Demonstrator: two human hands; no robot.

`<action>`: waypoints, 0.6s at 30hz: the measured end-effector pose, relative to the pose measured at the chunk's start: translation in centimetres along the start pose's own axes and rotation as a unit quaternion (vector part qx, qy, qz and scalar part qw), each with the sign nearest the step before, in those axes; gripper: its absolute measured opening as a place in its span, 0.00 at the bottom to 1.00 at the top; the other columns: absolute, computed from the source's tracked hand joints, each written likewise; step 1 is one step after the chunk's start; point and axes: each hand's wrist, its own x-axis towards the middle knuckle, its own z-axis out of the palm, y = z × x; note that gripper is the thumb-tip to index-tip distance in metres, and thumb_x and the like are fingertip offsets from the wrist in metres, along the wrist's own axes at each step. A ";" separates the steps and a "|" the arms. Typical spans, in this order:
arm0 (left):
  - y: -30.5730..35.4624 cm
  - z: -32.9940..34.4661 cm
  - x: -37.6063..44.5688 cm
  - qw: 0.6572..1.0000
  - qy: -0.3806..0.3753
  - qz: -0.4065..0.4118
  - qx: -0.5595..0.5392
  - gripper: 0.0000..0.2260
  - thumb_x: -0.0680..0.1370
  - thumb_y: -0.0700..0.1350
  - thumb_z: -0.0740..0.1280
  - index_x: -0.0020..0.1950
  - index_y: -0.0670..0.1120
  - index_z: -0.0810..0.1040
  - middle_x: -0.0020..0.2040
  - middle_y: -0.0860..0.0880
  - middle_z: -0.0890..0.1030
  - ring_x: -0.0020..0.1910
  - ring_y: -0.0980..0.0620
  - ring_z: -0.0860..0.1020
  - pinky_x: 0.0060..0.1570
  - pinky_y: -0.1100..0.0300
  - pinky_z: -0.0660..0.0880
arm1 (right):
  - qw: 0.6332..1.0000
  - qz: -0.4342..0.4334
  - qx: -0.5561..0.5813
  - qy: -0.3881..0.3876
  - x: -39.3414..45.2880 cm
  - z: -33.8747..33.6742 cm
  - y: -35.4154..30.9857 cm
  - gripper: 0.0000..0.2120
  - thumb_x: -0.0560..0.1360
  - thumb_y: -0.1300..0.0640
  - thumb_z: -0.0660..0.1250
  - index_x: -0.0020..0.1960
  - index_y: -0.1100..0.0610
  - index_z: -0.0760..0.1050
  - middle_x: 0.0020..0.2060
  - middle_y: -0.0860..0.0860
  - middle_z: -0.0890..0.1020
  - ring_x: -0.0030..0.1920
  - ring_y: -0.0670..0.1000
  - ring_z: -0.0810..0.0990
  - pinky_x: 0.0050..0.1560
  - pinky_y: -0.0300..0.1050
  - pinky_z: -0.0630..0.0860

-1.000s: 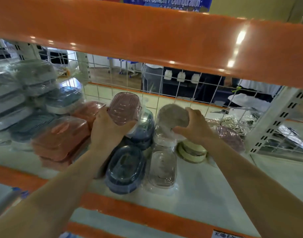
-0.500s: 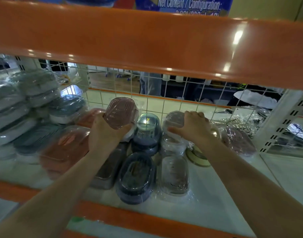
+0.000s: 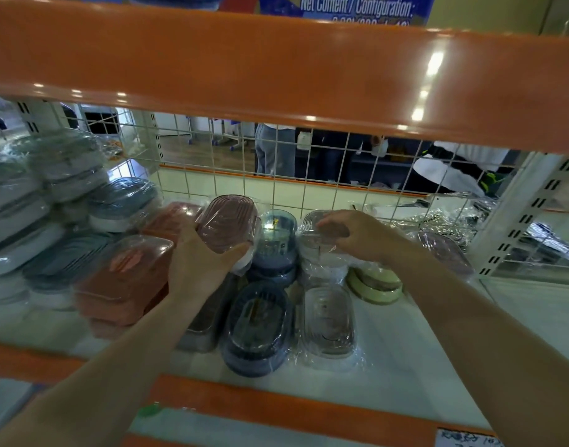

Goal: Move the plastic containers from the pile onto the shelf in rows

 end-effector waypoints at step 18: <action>-0.7 0.2 0.0 1.000 -0.012 0.020 -0.005 0.37 0.63 0.54 0.79 0.65 0.41 0.68 0.56 0.47 0.77 0.52 0.49 0.77 0.48 0.58 0.72 | 0.952 0.185 0.019 0.243 -1.6 -0.4 1.3 0.36 0.67 0.52 0.75 0.70 0.55 0.63 0.63 0.58 0.62 0.63 0.58 0.65 0.62 0.53 0.68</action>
